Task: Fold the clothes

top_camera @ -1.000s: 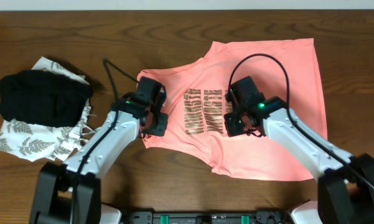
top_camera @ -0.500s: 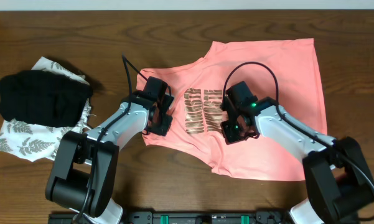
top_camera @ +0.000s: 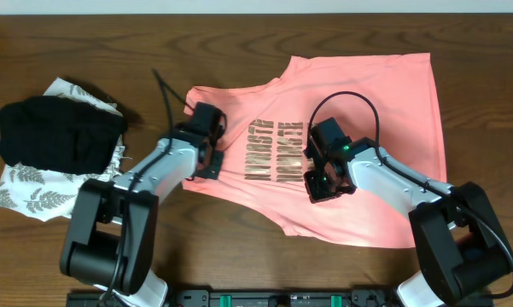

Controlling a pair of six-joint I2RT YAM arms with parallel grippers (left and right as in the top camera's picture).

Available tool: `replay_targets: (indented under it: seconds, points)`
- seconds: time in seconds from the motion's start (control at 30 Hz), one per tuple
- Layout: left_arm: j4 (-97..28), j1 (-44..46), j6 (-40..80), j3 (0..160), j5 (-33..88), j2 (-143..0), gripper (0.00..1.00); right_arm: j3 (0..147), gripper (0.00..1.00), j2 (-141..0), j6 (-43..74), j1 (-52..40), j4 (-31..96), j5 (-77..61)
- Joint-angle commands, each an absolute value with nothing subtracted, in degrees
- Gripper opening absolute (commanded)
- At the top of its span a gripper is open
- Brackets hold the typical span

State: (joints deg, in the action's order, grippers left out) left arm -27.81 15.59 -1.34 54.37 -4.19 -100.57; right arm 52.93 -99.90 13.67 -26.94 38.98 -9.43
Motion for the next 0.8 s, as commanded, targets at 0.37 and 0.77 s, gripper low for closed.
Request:
replay_targets:
  seconds: [0.37, 0.77]
  points:
    - [-29.1, 4.8, 4.3, 55.5, -9.2, -97.6, 0.17, 49.3, 0.01, -102.3, 17.8, -27.4, 40.1, 1.7]
    - [-31.7, 4.8, 4.2, 56.1, 0.8, -89.6, 0.30, 49.3, 0.01, -102.3, 18.2, -27.4, 40.0, 1.7]
